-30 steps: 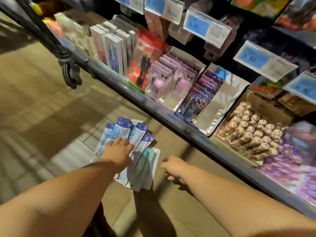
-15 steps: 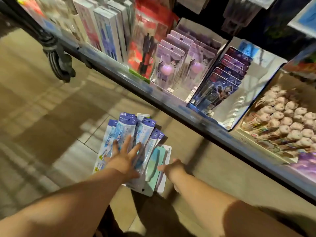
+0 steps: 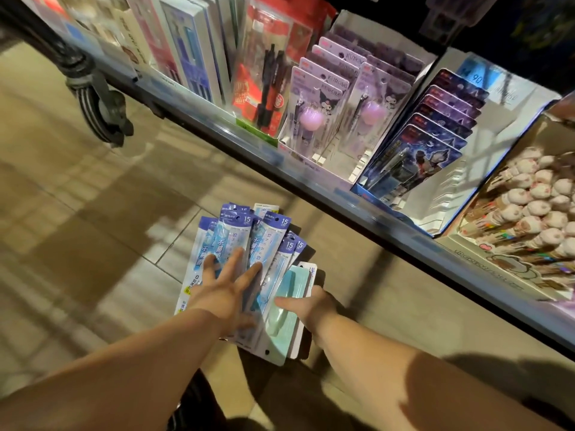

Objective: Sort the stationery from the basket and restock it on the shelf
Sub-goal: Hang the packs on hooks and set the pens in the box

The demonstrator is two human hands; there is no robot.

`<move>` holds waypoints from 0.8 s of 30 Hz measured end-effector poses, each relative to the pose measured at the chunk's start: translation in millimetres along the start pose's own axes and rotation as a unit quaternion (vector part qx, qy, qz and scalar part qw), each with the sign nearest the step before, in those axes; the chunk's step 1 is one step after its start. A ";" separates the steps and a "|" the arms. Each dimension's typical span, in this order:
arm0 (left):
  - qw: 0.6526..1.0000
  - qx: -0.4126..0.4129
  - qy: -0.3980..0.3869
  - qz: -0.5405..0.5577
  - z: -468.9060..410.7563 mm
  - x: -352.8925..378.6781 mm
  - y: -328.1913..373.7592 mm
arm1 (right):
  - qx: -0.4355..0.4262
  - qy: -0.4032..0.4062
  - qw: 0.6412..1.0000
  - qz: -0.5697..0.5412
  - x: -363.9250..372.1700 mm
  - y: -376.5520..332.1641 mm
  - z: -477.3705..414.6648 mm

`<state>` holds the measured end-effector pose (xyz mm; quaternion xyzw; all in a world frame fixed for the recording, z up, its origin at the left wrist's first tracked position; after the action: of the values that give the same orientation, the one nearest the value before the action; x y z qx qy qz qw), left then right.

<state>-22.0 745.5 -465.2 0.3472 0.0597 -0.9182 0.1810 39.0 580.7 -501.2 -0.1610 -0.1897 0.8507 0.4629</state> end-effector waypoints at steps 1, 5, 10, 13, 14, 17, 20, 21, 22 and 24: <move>1.000 0.002 0.000 0.003 0.4 -0.8 -0.2 | -0.005 0.013 1.000 0.004 -1.2 -0.5 1.7; 1.000 0.005 -0.002 0.011 1.9 -3.3 0.8 | -0.002 0.099 0.995 0.021 -19.0 -2.1 6.9; 1.000 0.022 0.018 0.011 4.2 -0.5 4.3 | -0.023 0.124 0.992 -0.018 -46.3 -3.3 7.8; 0.999 0.026 0.039 0.008 7.2 -0.3 5.5 | -0.033 0.133 0.988 -0.069 -67.4 -1.5 14.0; 0.999 0.027 0.045 0.013 7.9 -0.5 5.6 | -0.028 0.131 0.987 -0.088 -71.4 -1.3 17.3; 0.996 0.024 0.074 0.046 8.5 0.3 3.4 | -0.028 0.102 0.986 -0.130 -78.1 0.1 21.2; 0.985 -0.018 0.101 0.136 5.7 -0.8 -2.8 | -0.022 0.070 0.988 -0.138 -70.7 0.2 22.1; 0.976 -0.040 0.108 0.183 4.4 -1.5 -4.9 | -0.023 0.063 0.989 -0.135 -66.4 -0.5 22.3; 0.965 -0.063 0.113 0.228 3.6 -2.3 -8.0 | -0.023 0.054 0.989 -0.133 -61.5 -1.0 21.2; 0.952 -0.092 0.116 0.269 2.1 -2.6 -12.0 | -0.023 0.040 0.989 -0.140 -50.8 -4.8 21.6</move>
<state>-26.0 756.9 -462.1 0.4360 0.0687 -0.7794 0.4447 59.2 536.3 -475.0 -0.1770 -0.2111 0.7658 0.5811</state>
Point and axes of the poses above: each hand's wrist, its own z-axis away from the middle knuckle, its own x-axis out of the palm, y = z × x, the point moved 4 cm from there along -z, towards the middle knuckle, and after that the axes turned 2 degrees about -x, right-handed, at the moved point
